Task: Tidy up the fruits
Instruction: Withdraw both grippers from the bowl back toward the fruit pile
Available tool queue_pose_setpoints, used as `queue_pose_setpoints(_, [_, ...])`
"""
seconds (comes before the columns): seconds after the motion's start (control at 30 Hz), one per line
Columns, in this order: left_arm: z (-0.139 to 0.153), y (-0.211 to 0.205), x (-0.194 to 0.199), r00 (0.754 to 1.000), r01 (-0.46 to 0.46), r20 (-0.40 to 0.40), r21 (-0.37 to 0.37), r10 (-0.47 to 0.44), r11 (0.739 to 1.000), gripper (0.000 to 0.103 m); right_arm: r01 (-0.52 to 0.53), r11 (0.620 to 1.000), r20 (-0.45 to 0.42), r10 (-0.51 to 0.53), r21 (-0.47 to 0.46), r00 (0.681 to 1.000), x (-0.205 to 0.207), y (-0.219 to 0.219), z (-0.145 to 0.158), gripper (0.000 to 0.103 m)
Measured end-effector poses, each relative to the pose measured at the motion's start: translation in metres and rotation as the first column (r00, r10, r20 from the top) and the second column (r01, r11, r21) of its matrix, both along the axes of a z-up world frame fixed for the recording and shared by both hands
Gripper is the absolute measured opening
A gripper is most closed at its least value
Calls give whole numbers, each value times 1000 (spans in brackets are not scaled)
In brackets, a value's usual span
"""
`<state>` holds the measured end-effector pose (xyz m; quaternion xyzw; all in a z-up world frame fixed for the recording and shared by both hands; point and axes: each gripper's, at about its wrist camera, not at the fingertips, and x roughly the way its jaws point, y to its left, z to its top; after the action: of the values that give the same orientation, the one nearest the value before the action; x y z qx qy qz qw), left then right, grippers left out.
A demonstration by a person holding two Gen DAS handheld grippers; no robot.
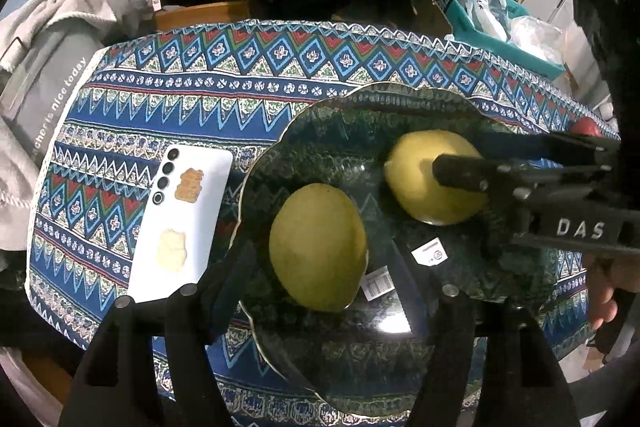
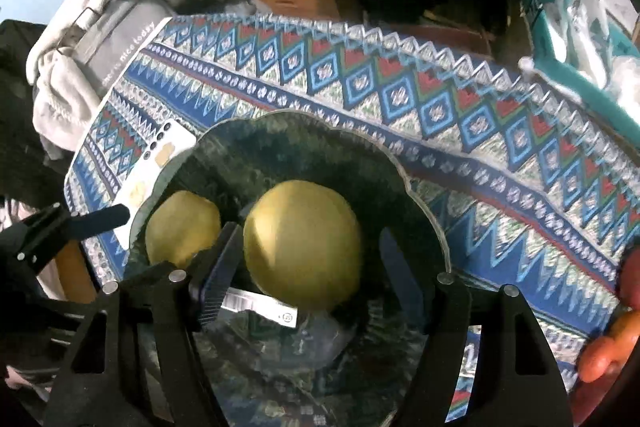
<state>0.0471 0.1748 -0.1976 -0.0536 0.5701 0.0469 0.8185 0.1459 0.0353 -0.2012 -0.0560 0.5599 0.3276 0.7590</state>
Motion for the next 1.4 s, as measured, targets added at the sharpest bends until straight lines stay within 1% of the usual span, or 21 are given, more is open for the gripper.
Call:
queue_pose_setpoints(0.17, [9,-4,-2,1000,8,19,6,-8,1000,70,15,1000,28,-16,6,999,-2,-7,18,73])
queue_pose_setpoints(0.4, [29,-18,-2,998,38,54,12,-38,999,71,30,999,114,-25,-44,993,-13,-24,47,73])
queue_pose_setpoints(0.53, [41,-31,-4,995,66,77,30,-68,997,71,41,997,150,-31,-69,988,-20,-36,62,73])
queue_pose_setpoints(0.63, [52,-41,-7,991,84,102,31,-87,996,71,52,996,176,-38,-76,984,-24,-45,75,73])
queue_pose_setpoints(0.73, [62,-50,-12,986,98,133,28,-101,995,75,70,995,194,-56,-67,979,-28,-54,89,73])
queue_pose_setpoints(0.87, [77,-61,-16,979,119,163,45,-125,992,76,88,995,215,-75,-53,974,-34,-70,104,73])
queue_pose_setpoints(0.97, [86,-70,-17,975,135,173,43,-141,990,76,109,993,225,-95,-50,970,-39,-82,113,73])
queue_pose_setpoints(1.1, [95,-82,-18,969,151,192,47,-157,987,80,126,990,239,-107,-63,965,-44,-98,122,78])
queue_pose_setpoints(1.2, [102,-95,-19,961,172,206,72,-183,983,80,149,987,240,-132,-54,962,-48,-113,128,79])
queue_pose_setpoints(1.4, [110,-116,-19,950,218,213,77,-230,973,80,175,983,266,-156,-52,951,-56,-138,140,80])
